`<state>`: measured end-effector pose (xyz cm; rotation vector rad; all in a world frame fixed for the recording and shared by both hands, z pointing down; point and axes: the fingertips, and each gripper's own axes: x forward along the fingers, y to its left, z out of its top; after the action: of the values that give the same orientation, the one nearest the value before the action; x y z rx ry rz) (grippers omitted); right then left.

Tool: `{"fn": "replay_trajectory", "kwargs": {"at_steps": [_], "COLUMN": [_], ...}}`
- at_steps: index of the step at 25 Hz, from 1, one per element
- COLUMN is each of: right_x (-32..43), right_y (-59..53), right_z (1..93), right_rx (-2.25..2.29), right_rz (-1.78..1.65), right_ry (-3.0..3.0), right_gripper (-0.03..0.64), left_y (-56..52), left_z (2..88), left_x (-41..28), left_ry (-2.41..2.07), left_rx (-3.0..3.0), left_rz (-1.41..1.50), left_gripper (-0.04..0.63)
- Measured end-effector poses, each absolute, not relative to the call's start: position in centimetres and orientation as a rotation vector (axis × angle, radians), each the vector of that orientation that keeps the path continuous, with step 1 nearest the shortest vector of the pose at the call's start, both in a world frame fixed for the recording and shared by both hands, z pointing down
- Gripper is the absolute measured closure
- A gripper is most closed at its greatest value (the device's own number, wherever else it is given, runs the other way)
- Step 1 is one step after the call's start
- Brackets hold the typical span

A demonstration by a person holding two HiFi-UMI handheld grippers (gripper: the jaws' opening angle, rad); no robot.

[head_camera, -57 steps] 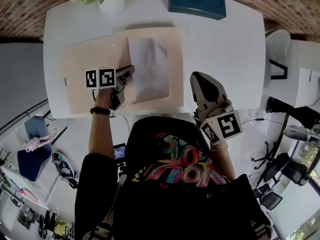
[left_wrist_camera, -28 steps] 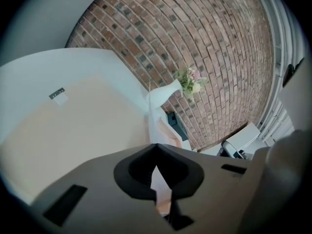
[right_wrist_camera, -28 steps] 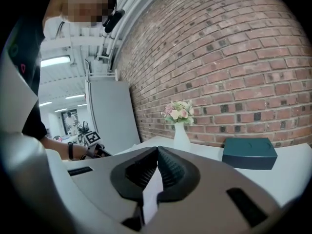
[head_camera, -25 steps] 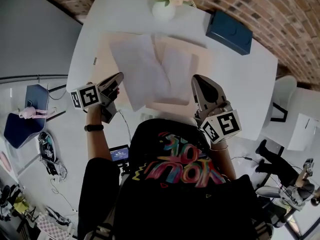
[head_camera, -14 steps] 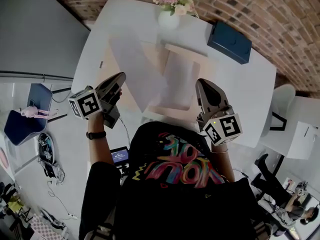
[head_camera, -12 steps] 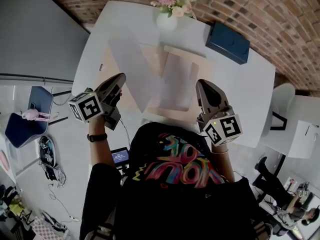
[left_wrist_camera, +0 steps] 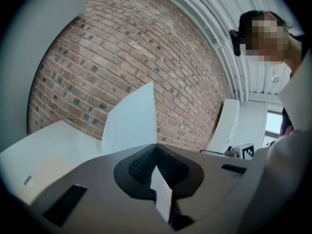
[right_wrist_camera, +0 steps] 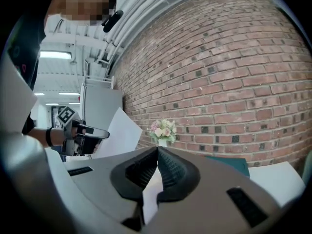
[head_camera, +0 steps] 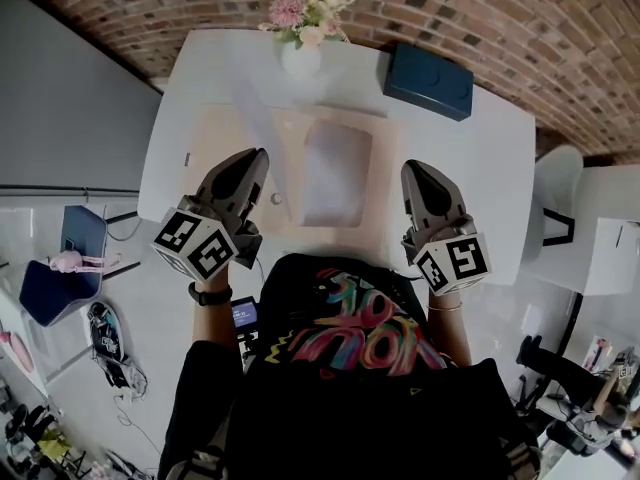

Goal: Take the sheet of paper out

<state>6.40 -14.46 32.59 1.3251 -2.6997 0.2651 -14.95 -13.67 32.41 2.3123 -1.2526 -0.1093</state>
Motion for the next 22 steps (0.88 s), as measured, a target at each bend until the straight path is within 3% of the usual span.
{"fn": "replay_trajectory", "kwargs": {"at_steps": [16,22], "right_x": [12.6,13.8], "right_y": [-14.3,-14.3], "right_z": [30.1,30.2], "right_rx": [1.482,1.533], "right_rz": [0.129,0.125], "right_ry": [-2.61,-2.58], "right_gripper": [0.6,0.6], "left_y": [-14.3,-14.8], "left_z": [32.1,31.6], "left_x": [-4.3,-3.2], "left_ry": [-1.385,-1.45], "left_rx": [2.633,2.654], "left_rz": [0.119,0.022], "left_gripper": [0.572,0.572]}}
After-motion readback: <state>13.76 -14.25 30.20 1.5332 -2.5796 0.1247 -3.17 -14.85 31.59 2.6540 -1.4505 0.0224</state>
